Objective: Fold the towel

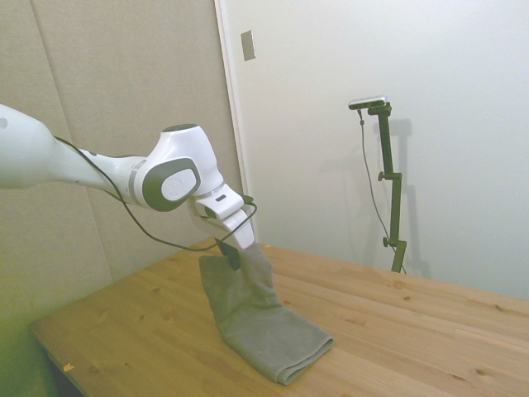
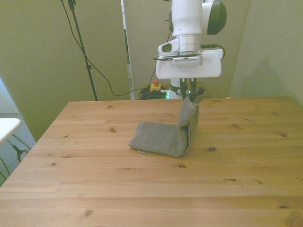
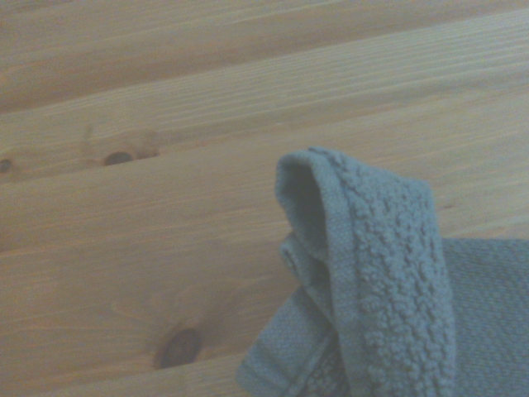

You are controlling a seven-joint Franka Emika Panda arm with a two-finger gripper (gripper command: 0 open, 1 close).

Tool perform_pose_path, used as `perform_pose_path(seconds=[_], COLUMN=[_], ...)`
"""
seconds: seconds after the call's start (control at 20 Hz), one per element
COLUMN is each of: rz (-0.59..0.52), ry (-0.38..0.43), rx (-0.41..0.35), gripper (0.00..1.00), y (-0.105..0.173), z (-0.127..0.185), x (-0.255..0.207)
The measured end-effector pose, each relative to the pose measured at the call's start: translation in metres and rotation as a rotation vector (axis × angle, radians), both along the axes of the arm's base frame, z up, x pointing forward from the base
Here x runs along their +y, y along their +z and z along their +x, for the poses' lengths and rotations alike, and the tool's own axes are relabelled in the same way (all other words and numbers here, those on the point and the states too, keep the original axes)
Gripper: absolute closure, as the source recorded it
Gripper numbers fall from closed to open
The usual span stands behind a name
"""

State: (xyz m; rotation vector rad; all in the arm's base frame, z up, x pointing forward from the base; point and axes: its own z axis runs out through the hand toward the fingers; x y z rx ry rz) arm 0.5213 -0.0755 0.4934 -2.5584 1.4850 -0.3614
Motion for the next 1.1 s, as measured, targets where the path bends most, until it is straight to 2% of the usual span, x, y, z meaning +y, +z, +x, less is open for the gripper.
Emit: perform_pose_path(seconds=[0.5,0.55,0.8,1.1], rz=[0.031,0.039,0.070,0.072], ry=[-0.037,-0.041,-0.059,-0.061], rx=[-0.012,-0.015,-0.020,-0.018], gripper=[1.00,0.00,0.00,0.00], y=[-0.015,-0.017,-0.023,-0.025], z=[-0.031,-0.033,-0.039,-0.039], x=[-0.066,-0.072,-0.095,-0.098])
